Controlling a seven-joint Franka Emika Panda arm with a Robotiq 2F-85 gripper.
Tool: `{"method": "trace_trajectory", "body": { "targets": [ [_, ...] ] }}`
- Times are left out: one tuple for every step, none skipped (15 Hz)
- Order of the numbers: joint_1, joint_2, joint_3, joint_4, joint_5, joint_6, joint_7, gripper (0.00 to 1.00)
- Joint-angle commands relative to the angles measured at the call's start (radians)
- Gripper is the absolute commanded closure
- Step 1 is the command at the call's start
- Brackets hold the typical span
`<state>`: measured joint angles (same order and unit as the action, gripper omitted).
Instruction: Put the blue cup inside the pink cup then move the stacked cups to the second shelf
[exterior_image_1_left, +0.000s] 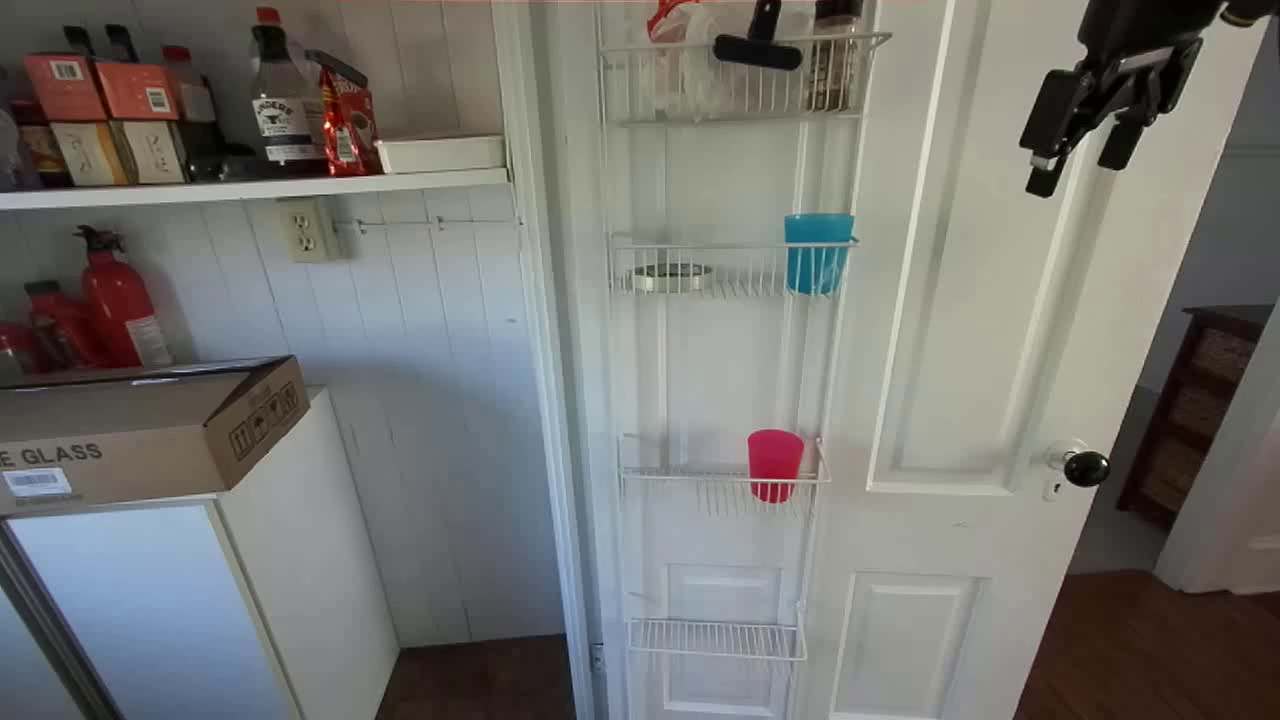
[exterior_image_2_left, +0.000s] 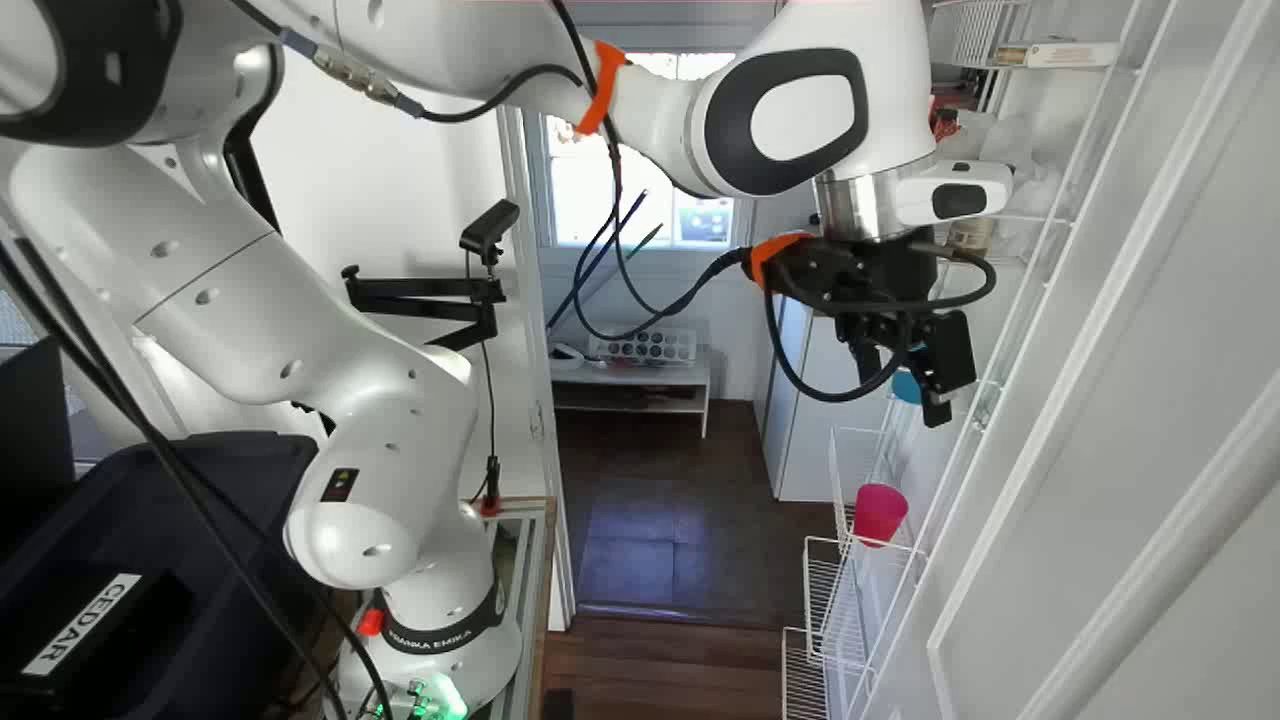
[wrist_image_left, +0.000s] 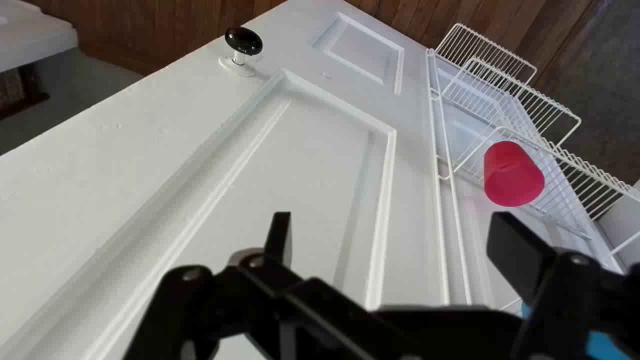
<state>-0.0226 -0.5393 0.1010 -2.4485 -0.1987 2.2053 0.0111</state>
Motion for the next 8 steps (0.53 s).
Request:
{"method": "trace_trajectory", "body": {
  "targets": [
    [0.012,0.001,-0.010,0.002,-0.007,-0.003,0.006,0.00],
    [0.012,0.001,-0.010,0.002,-0.007,-0.003,0.006,0.00],
    [0.012,0.001,-0.010,0.002,-0.007,-0.003,0.006,0.00],
    [0.012,0.001,-0.010,0.002,-0.007,-0.003,0.006,0.00],
    [0.012,0.001,-0.010,0.002,-0.007,-0.003,0.006,0.00],
    [0.012,0.001,-0.010,0.002,-0.007,-0.003,0.006,0.00],
    [0.040,0.020,-0.029,0.003,0.039,0.030,-0.020,0.00],
    [0.082,0.039,-0.061,0.001,0.116,0.097,-0.058,0.00]
  ]
}}
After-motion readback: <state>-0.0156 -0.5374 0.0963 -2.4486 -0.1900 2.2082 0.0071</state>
